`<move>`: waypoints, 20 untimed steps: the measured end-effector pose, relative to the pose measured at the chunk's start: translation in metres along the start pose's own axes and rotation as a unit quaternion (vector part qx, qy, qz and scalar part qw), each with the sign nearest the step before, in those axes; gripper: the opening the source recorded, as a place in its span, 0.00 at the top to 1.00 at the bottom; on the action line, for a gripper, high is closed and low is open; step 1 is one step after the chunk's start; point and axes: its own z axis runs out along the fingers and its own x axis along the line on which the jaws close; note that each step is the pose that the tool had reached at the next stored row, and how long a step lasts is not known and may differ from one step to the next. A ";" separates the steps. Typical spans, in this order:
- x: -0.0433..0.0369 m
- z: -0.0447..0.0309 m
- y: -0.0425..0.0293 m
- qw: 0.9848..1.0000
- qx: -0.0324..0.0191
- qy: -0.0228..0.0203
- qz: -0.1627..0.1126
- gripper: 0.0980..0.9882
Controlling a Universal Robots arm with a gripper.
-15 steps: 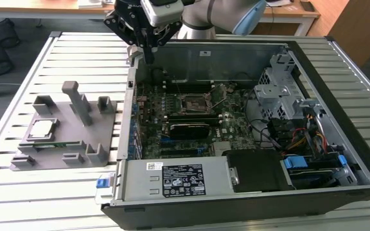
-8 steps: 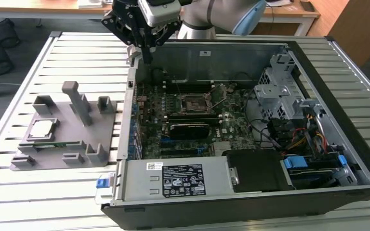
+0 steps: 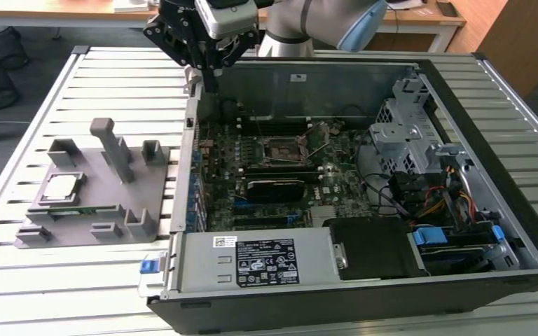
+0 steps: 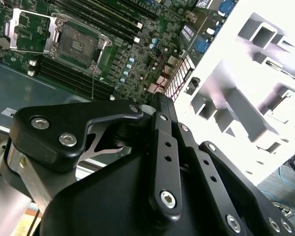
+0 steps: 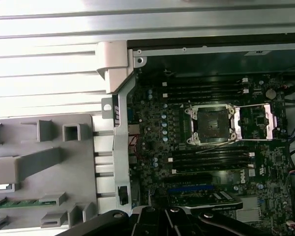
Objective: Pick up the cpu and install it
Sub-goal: 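Reach for the cpu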
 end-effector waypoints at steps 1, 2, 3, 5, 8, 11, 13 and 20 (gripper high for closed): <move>0.0006 0.0000 0.0000 1.000 0.000 0.000 0.000 0.99; 0.0012 0.0000 -0.0001 1.000 0.000 0.000 0.000 0.99; 0.0018 0.0000 -0.0002 1.000 0.000 0.000 0.000 0.99; 0.0031 0.0000 -0.0002 1.000 0.000 0.000 0.000 0.99; 0.0051 0.0000 -0.0004 1.000 0.000 0.000 0.000 0.99; 0.0073 0.0000 -0.0006 1.000 0.000 0.000 0.000 0.99; 0.0087 0.0000 -0.0007 1.000 0.000 0.000 0.000 0.99; 0.0139 0.0001 -0.0011 1.000 0.000 0.000 0.000 0.99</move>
